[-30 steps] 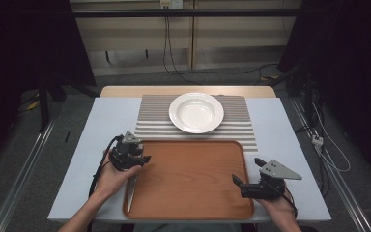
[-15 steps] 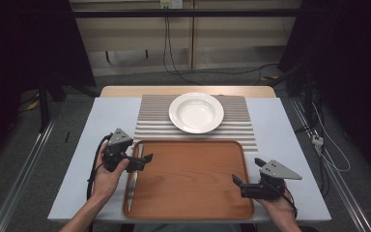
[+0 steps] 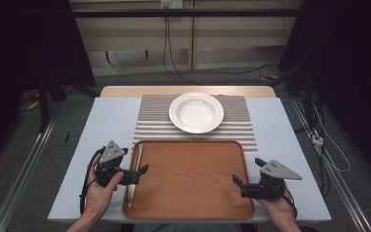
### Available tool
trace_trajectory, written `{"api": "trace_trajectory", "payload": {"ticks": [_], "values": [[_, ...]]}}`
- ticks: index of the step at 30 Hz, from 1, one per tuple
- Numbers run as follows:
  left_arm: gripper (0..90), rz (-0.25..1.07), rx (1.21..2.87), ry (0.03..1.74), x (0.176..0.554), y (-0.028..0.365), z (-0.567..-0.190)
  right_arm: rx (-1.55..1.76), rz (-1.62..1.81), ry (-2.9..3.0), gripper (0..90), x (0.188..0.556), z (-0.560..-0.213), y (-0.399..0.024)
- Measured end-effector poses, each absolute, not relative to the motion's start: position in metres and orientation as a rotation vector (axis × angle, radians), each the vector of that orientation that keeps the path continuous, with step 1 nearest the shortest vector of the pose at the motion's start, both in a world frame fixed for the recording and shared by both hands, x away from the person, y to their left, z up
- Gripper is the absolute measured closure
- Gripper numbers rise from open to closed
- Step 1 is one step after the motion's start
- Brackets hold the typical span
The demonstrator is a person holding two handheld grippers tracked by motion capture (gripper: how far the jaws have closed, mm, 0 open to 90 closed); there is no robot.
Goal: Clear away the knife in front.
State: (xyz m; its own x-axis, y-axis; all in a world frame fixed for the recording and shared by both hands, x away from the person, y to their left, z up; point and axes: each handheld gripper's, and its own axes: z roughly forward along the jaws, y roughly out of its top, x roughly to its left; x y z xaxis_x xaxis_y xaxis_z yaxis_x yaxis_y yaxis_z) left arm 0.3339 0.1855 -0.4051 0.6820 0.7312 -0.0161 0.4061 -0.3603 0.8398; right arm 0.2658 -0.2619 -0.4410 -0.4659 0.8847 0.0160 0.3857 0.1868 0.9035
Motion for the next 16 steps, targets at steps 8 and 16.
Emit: {"api": "trace_trajectory", "payload": {"ticks": [8,16], "values": [[6.5,0.492,1.960,0.924,0.321,0.192,-0.419,1.193,1.239,1.937,1.9,0.264,-0.441,-0.263],[5.4,0.509,1.937,0.928,0.321,0.195,-0.421,1.200,1.233,1.929,1.9,0.263,-0.441,-0.265]]}}
